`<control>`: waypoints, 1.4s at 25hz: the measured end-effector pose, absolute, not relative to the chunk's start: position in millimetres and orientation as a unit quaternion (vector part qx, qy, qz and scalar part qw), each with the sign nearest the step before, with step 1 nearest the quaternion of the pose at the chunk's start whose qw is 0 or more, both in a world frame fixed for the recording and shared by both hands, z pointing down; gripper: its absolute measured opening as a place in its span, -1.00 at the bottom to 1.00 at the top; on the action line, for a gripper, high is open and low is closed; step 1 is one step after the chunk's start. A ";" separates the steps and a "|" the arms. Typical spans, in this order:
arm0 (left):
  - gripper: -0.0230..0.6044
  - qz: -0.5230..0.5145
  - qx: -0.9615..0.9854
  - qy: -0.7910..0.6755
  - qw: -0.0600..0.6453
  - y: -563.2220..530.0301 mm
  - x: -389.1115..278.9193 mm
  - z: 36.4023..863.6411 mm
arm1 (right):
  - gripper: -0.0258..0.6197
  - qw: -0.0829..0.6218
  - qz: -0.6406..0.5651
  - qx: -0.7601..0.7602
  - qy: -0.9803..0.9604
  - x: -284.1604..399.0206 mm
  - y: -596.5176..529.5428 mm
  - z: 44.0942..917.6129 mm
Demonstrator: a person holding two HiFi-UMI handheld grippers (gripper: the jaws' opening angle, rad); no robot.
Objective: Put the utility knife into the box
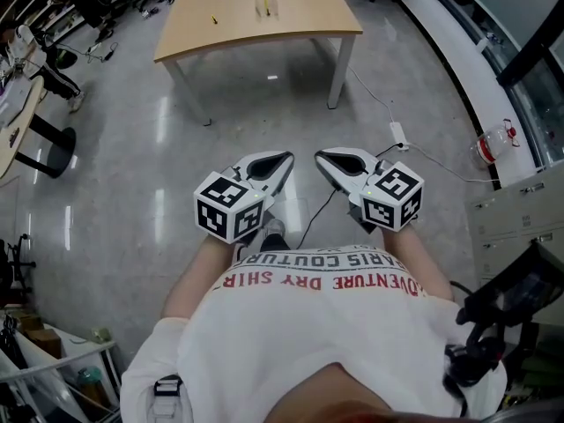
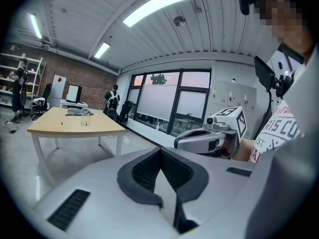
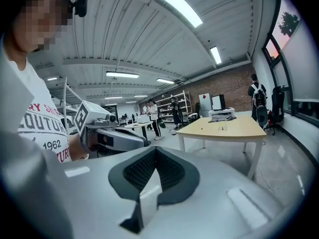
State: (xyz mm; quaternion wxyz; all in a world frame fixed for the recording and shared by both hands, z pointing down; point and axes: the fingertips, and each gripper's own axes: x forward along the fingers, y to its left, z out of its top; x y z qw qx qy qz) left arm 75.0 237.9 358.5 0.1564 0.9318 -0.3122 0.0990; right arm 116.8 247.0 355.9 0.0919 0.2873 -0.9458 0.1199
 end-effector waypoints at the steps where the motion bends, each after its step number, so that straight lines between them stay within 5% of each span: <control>1: -0.92 0.098 0.932 -0.311 0.155 241.6 76.2 358.4 | -0.92 0.090 0.118 0.285 -0.947 116.9 251.1 354.7; 35: -0.92 0.110 0.939 -0.297 0.131 277.1 98.6 353.2 | -0.92 0.088 0.103 0.285 -0.949 131.2 286.0 347.2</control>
